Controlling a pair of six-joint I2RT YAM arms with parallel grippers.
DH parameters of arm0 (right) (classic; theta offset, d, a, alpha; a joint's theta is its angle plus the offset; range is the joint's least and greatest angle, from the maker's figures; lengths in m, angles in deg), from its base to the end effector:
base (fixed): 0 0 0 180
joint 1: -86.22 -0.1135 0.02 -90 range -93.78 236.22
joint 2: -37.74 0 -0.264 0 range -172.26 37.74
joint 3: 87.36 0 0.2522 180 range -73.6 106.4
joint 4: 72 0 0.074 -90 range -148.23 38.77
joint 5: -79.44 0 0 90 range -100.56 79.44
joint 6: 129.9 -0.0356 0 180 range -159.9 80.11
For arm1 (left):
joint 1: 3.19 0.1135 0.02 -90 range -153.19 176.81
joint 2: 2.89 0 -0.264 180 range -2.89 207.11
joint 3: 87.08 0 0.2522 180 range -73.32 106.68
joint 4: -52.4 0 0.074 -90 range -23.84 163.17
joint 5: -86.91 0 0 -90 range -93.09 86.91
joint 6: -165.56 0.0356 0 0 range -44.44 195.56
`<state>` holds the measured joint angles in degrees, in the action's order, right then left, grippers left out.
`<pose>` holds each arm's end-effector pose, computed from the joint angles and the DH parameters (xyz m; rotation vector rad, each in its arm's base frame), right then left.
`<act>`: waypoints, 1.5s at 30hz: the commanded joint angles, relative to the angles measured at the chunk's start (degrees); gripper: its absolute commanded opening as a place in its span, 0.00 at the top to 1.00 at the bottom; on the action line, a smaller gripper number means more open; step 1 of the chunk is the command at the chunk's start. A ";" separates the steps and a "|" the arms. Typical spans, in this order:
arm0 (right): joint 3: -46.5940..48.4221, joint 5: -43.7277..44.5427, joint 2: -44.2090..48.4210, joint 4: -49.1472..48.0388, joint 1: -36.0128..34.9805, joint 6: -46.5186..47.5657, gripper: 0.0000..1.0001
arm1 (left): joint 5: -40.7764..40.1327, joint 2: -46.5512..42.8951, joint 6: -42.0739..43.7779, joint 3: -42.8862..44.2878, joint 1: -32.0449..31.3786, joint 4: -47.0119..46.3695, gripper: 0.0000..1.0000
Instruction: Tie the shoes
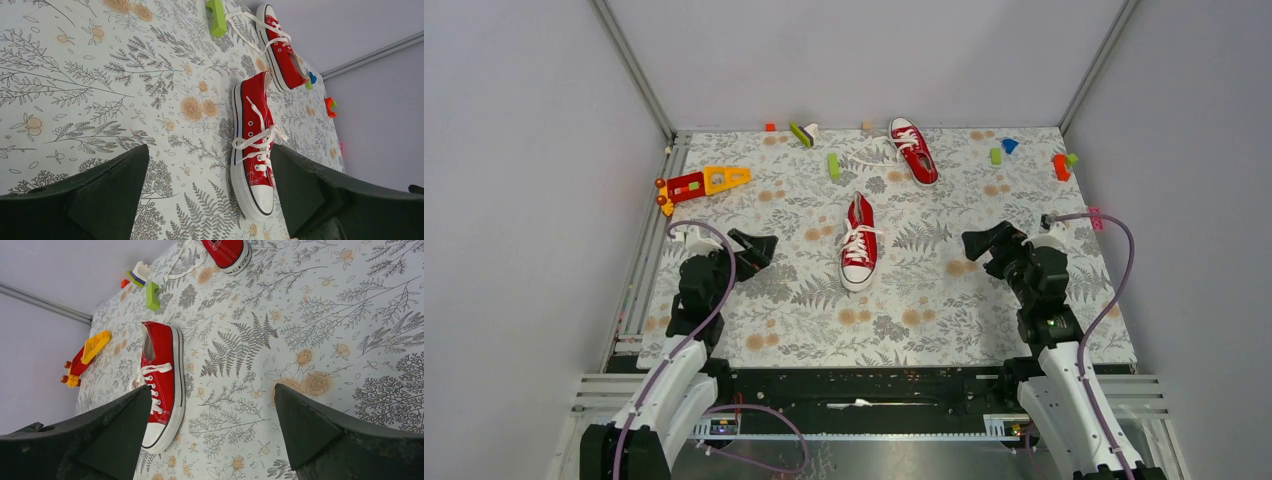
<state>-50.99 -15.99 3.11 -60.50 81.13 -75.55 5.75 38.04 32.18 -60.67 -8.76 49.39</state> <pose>0.1618 0.0178 0.2526 0.3999 1.7334 0.6004 0.1703 -0.0221 0.2014 -0.4831 1.7670 -0.7473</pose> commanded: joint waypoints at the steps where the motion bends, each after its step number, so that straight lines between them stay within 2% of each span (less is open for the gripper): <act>1: -0.66 -2.22 1.15 -1.52 0.25 -1.62 0.02 | 2.66 1.31 0.79 0.19 -0.19 -4.87 0.01; 5: 0.64 -8.19 -1.98 -0.91 0.25 -1.50 0.02 | 8.65 3.83 1.09 -0.40 -0.65 -11.00 0.01; 8: 1.52 -6.73 -2.39 1.43 0.22 -1.55 0.02 | 9.16 6.35 2.18 -0.29 -4.65 -15.61 0.01; 13: 3.67 -0.77 -2.87 8.78 0.20 -1.55 0.02 | -7.16 13.60 10.04 12.33 -19.47 0.45 0.01; 15: 3.28 -0.09 -3.09 8.91 0.25 -1.82 0.01 | -10.62 18.31 11.44 17.24 -24.21 3.85 0.01; 18: 3.17 -0.20 -3.59 8.98 0.19 -1.40 0.01 | -10.99 24.45 12.59 23.79 -30.43 5.72 0.02; 22: 3.91 2.34 -3.82 10.51 0.20 -0.18 0.02 | -3.46 34.85 13.67 33.39 -35.16 6.60 0.04; 26: 4.10 2.70 -3.21 10.57 0.17 -0.08 0.02 | -0.91 46.58 12.28 44.76 -36.87 10.32 0.13; 28: 4.67 2.27 -3.10 10.91 0.18 -0.26 0.01 | -0.75 52.51 11.98 51.71 -38.03 16.56 0.18; 32: 5.54 2.09 -3.11 11.40 0.16 -0.93 0.01 | -5.57 62.80 13.46 63.30 -42.00 27.67 0.19; 34: 5.79 2.11 -3.60 11.30 0.15 -1.02 0.02 | -5.03 67.25 12.91 67.36 -42.41 30.17 0.18; 41: 8.53 2.06 -5.81 11.30 0.16 -1.50 0.02 | -7.53 79.89 11.27 78.02 -41.38 40.08 0.19; 45: 11.70 -0.07 -11.46 8.51 0.15 -0.72 0.02 | -8.30 82.34 8.50 77.36 -36.20 43.07 0.19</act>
<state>-44.22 -14.64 -4.10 -48.65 81.13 -76.47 0.49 119.13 42.98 15.32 -50.24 85.65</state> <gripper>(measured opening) 0.985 0.812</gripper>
